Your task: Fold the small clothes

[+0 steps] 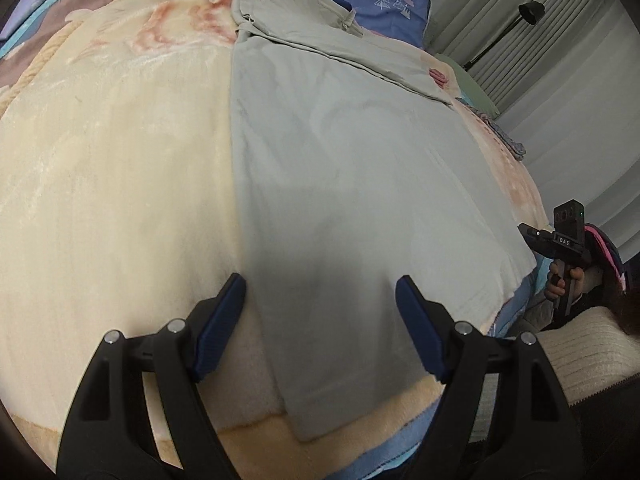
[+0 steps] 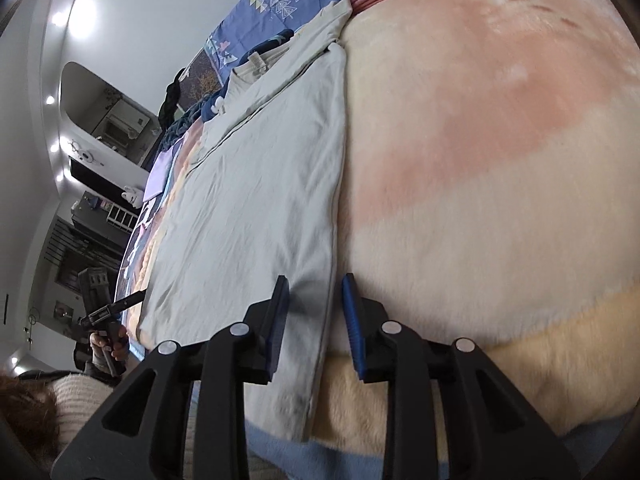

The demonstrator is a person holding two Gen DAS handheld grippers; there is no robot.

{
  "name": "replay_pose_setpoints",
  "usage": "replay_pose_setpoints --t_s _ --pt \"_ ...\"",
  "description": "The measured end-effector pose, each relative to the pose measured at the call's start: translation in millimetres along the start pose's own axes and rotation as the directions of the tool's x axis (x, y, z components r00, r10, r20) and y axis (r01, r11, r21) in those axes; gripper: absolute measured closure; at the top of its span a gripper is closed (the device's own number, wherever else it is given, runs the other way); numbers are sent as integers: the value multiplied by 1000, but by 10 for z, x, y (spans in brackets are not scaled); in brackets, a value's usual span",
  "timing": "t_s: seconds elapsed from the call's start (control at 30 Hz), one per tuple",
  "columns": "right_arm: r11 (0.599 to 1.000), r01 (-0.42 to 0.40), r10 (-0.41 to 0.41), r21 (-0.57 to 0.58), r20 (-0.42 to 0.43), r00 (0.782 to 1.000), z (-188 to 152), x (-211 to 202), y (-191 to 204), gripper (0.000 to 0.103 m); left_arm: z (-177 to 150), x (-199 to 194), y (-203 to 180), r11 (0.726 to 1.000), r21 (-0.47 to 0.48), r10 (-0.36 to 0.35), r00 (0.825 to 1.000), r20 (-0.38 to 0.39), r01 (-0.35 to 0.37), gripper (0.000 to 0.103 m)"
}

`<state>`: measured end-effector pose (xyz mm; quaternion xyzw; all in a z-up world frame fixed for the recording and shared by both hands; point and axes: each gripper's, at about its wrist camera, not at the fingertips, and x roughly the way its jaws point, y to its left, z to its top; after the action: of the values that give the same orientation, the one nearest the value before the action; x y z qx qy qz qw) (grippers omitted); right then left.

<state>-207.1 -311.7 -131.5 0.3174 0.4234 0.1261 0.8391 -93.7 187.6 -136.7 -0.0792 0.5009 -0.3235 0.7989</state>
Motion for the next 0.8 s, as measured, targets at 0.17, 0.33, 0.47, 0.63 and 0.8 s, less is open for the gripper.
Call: replay_pose_setpoints --t_s 0.17,0.33,0.47,0.63,0.8 --pt "996 -59 57 -67 -25 998 45 122 127 42 58 139 30 999 10 -39 999 16 39 23" --pt "991 -79 76 -104 -30 997 210 324 183 33 165 202 60 996 -12 -90 995 46 91 20" --pt "985 -139 136 -106 -29 990 26 111 156 40 -27 72 -45 998 41 -59 997 41 57 23" --pt "971 -218 218 -93 -18 976 -13 92 113 44 69 147 80 994 3 -109 993 50 109 38" --pt "967 -242 237 -80 -67 969 168 436 226 60 180 213 185 983 -56 -170 983 68 174 50"
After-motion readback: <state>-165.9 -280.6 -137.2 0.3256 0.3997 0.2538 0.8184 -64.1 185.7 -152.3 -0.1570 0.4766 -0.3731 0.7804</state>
